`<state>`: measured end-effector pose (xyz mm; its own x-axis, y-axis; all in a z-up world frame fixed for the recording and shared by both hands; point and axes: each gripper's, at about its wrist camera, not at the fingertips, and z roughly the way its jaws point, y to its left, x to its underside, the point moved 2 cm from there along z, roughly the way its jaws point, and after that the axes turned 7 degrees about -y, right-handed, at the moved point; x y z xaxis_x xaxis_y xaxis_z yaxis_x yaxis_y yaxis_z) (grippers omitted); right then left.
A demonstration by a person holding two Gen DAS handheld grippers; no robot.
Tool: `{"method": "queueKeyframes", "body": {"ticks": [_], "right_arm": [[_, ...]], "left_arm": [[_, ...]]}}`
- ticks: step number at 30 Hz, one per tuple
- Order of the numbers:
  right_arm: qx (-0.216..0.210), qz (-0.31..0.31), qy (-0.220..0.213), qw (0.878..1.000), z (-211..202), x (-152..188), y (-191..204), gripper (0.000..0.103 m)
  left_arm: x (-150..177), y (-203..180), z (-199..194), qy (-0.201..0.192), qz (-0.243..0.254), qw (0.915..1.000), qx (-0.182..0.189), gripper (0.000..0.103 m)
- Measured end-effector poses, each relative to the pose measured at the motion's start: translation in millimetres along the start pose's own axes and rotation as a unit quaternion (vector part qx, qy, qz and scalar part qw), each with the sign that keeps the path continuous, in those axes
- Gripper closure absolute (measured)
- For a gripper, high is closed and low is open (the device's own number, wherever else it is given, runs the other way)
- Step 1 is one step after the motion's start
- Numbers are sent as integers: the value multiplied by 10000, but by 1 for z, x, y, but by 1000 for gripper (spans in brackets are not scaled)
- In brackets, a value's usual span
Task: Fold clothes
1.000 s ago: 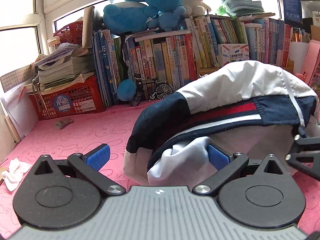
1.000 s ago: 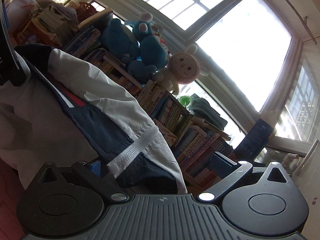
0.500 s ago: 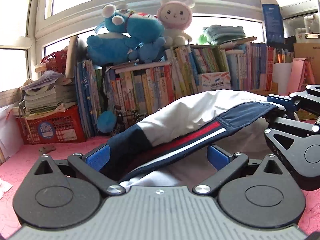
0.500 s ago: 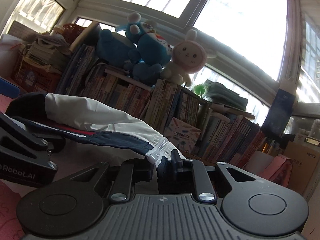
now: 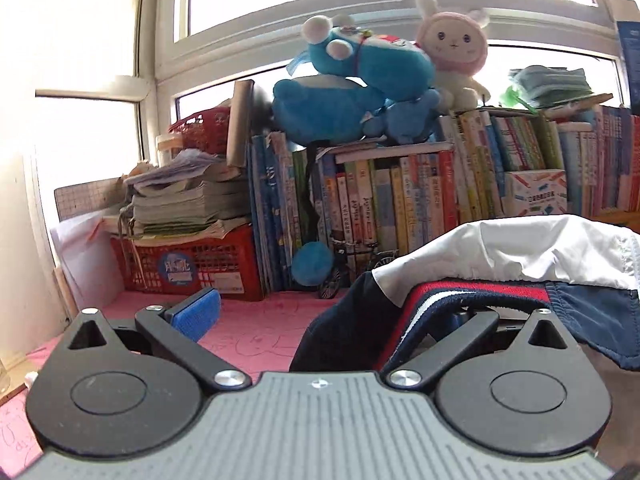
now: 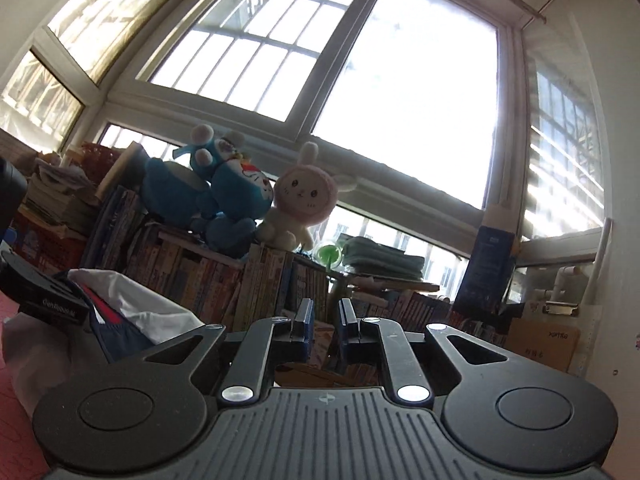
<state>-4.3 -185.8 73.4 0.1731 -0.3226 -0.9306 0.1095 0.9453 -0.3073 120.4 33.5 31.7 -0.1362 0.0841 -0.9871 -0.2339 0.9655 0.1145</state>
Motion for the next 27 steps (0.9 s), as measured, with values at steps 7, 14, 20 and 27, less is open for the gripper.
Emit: {"method": "queueKeyframes", "body": {"ticks": [7,14,20,27], "right_arm": [[-1231,-210,603,9903,-21,46,52,70],[-654,-1030,224,9923,7,55,102,32],[78,-320,-23,9995,35,33,75,72],[616,216,-211,9976,36,13,23,75]], "left_arm": [[0,4,-15,-243,51,9996,138,0],[-19,8,-34,-605,-15,9978,265,0],[-6,1,-45,-638,191,9961,578,0],[27,-32,-36,-621,866,9938,305,0]]}}
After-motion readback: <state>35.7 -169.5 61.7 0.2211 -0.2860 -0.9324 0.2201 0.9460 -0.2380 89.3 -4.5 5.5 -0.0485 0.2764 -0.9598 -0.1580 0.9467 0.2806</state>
